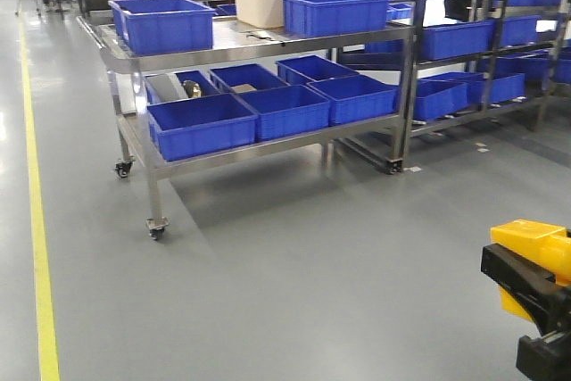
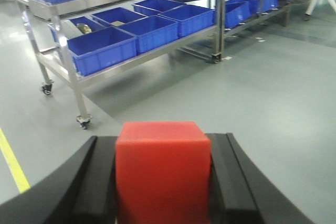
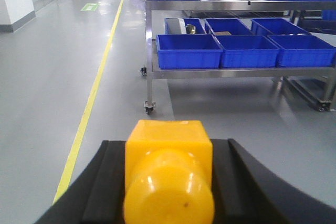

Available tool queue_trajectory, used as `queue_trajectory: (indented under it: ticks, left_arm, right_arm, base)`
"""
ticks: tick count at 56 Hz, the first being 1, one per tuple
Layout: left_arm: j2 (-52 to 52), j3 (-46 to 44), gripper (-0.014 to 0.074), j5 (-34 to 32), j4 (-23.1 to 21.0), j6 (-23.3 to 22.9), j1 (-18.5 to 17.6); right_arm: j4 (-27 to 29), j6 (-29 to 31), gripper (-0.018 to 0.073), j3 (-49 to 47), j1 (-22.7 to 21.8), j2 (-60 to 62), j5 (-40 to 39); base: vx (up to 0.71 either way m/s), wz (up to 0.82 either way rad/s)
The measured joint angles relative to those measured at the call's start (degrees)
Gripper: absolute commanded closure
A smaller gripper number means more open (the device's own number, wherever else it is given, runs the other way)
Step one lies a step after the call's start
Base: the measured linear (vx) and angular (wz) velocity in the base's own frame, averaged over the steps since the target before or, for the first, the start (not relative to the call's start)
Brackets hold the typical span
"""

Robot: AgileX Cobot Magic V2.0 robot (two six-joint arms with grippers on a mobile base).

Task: Pick red and yellow blocks into blue bin
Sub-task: 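Drive the base to the large blue bin holding both blocks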

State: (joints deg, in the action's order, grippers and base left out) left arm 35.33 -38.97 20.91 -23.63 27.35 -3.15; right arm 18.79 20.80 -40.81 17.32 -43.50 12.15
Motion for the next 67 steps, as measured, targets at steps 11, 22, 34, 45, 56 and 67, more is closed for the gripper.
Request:
queue_trajectory:
  ticks: [11, 22, 34, 45, 56, 67]
  left_arm:
    - [0.0, 0.0, 0.0596, 0.0, 0.0, 0.0, 0.0]
    - [0.0, 0.0, 0.0596, 0.0, 0.0, 0.0, 0.0]
    - [0.0, 0.0, 0.0596, 0.0, 0.0, 0.0, 0.0]
    - [0.0, 0.0, 0.0596, 0.0, 0.0, 0.0, 0.0]
    - [0.0, 0.0, 0.0596, 0.0, 0.0, 0.0, 0.0]
    - [0.0, 0.0, 0.0596, 0.0, 0.0, 0.0, 0.0]
  right_arm:
    - [0.0, 0.0, 0.0569, 0.0, 0.0, 0.0, 0.0]
    - [0.0, 0.0, 0.0569, 0.0, 0.0, 0.0, 0.0]
    - [0.0, 0.0, 0.0569, 0.0, 0.0, 0.0, 0.0]
    - [0.0, 0.0, 0.0569, 0.0, 0.0, 0.0, 0.0]
    - [0.0, 0.0, 0.0569, 0.0, 0.0, 0.0, 0.0]
    - [0.0, 0.0, 0.0569, 0.0, 0.0, 0.0, -0.1]
  base:
    - [0.37, 0.23]
    - [0.39, 0.22]
    - [0.43, 0.15]
    - [0.46, 0.04]
    - [0.49, -0.15]
    - [0.51, -0.38]
